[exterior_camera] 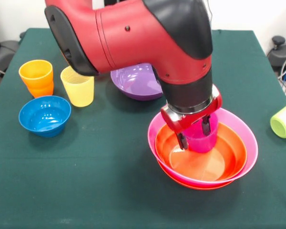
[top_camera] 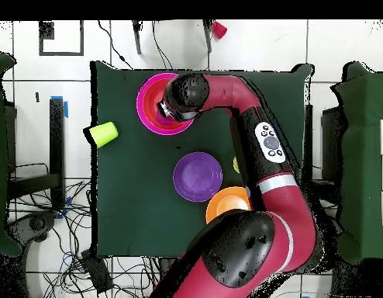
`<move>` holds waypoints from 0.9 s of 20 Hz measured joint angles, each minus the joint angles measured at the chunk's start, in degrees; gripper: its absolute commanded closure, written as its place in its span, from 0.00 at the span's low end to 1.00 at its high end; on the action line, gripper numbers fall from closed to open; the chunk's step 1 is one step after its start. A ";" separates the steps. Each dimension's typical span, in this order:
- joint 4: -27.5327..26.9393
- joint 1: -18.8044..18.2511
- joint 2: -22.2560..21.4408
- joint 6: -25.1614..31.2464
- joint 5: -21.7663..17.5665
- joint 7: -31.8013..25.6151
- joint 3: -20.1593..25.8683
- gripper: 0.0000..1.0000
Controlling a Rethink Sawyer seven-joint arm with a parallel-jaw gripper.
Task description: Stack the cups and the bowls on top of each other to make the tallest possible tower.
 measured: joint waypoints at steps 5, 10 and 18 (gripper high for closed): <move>1.00 -0.07 -1.89 0.43 0.37 0.00 0.02 0.00; 1.27 -0.14 -3.02 0.71 0.96 0.00 0.11 0.00; 1.26 -0.16 -2.88 0.70 1.52 0.00 0.17 0.00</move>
